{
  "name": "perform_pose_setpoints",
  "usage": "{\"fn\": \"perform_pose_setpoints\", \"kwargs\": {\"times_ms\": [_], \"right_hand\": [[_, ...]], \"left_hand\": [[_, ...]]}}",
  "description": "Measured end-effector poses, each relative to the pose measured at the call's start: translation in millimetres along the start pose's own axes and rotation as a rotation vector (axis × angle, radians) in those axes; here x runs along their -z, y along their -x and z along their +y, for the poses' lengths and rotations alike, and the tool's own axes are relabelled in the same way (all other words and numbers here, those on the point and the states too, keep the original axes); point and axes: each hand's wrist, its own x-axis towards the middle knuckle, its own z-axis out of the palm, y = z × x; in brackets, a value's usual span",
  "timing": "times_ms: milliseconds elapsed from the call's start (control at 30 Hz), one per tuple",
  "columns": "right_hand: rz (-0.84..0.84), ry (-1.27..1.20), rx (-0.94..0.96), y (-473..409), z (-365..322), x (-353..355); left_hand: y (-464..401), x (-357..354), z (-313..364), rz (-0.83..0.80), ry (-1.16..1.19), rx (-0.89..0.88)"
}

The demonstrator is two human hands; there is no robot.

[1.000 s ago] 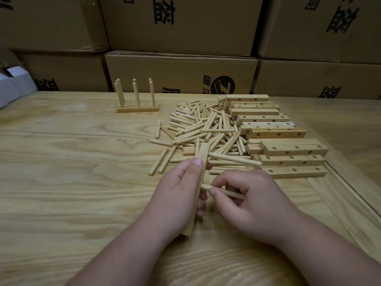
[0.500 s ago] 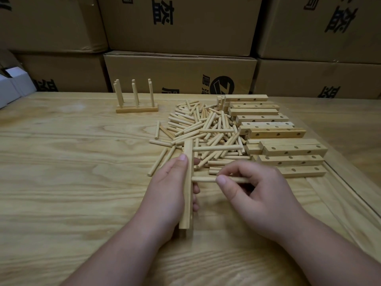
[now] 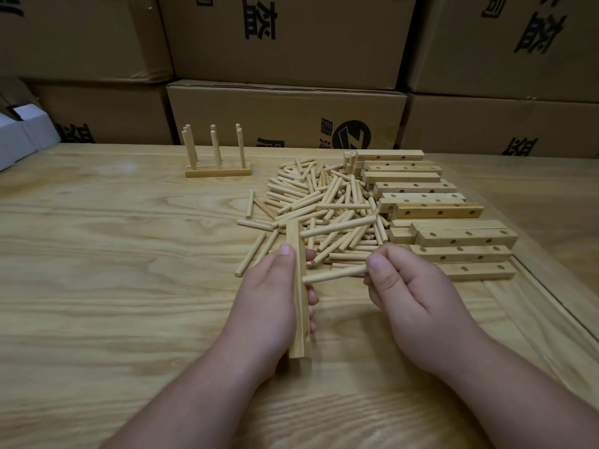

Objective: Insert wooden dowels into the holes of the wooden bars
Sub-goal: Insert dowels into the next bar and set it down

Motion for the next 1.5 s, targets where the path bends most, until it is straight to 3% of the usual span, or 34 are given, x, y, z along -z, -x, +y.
{"fn": "perform_pose_setpoints", "kwargs": {"times_ms": [367, 1500], "right_hand": [[-0.009, 0.113, 0.050, 1.1, -9.7, -0.7], [-0.060, 0.038, -0.036, -4.1, -9.7, -1.6]], "left_hand": [[0.8, -2.1, -2.6, 0.054, -0.115, -0.051], [0.3, -1.1, -1.0, 0.068, -0.159, -0.023]]}}
